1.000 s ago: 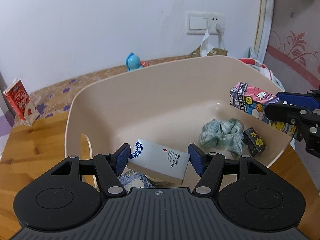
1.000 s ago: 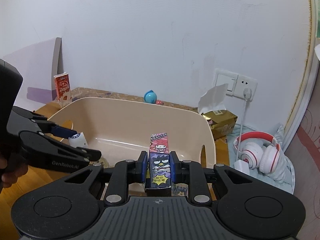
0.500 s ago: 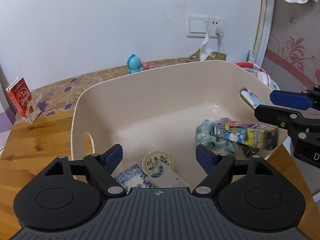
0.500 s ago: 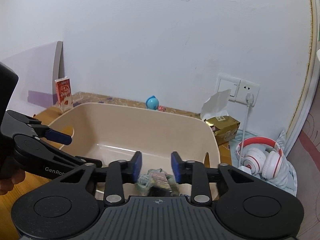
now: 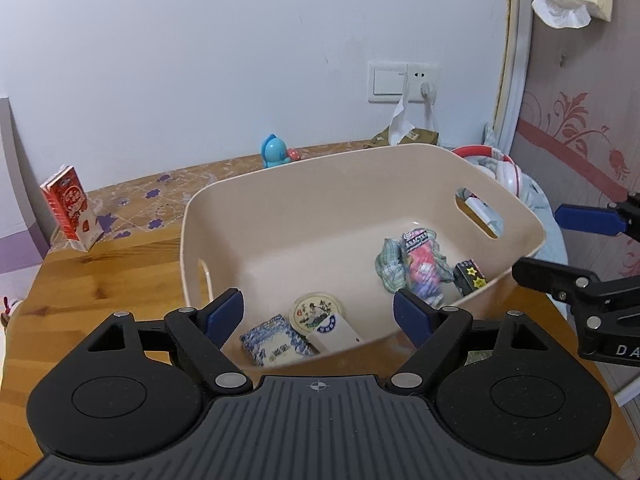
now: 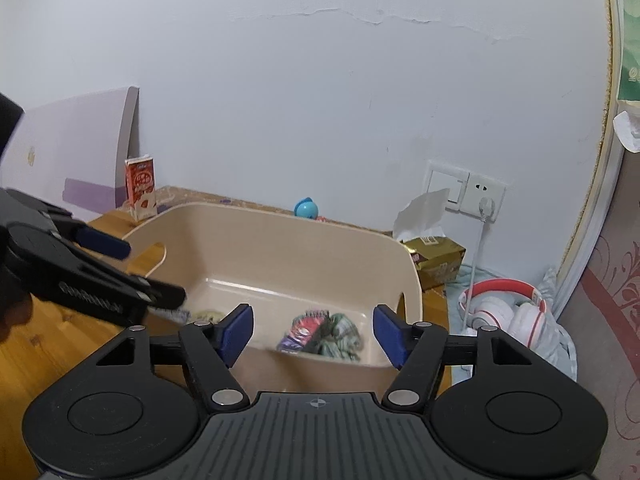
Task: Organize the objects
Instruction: 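Open both grippers to drop the boxes into the basket, then grasp the wooden clip with the left gripper while the right gripper grasps the green mesh bag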
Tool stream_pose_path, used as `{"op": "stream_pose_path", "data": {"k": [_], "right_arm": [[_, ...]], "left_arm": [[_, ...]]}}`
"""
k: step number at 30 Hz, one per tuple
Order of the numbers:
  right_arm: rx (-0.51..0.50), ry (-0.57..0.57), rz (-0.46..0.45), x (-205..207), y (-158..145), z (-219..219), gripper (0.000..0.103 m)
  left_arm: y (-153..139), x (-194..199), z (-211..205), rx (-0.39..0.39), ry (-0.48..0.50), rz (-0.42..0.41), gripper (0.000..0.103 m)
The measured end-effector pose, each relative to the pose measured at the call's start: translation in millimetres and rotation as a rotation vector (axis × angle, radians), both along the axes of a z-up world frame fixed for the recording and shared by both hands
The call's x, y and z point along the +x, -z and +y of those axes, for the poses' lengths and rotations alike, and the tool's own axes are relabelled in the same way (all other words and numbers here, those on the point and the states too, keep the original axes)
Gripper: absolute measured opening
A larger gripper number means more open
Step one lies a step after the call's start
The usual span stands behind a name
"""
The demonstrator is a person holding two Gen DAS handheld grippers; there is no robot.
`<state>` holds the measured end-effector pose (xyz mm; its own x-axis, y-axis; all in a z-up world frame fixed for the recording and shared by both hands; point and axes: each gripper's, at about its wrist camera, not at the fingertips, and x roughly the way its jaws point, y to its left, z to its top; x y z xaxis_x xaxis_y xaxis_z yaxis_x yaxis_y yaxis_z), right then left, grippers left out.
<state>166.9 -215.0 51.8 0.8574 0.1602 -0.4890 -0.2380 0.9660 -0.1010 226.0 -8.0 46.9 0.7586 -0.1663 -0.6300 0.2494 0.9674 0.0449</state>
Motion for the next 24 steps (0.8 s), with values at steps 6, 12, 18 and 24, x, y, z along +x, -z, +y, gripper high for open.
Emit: {"op": "stream_pose_path", "data": {"k": [6, 12, 18, 24], "right_arm": [[-0.025, 0.007, 0.042, -12.5, 13.0, -3.9, 0.075], [-0.047, 0.003, 0.102, -16.8, 31.8, -10.4, 0.076], [-0.07, -0.008, 0.159, -19.1, 51.2, -14.3, 0.076], [-0.09, -0.016, 0.202, -17.5, 67.9, -17.8, 0.077]], "left_arm": [[0.6, -19.9, 4.1, 0.002, 0.004, -0.003, 0.084], [13.9, -35.4, 0.2, 0.07, 0.01, -0.021, 0.088], [33.5, -45.0, 2.8, 0.066, 0.023, 0.022, 0.088], [57.6, -42.4, 2.8, 0.08, 0.015, 0.08, 0.088]]}}
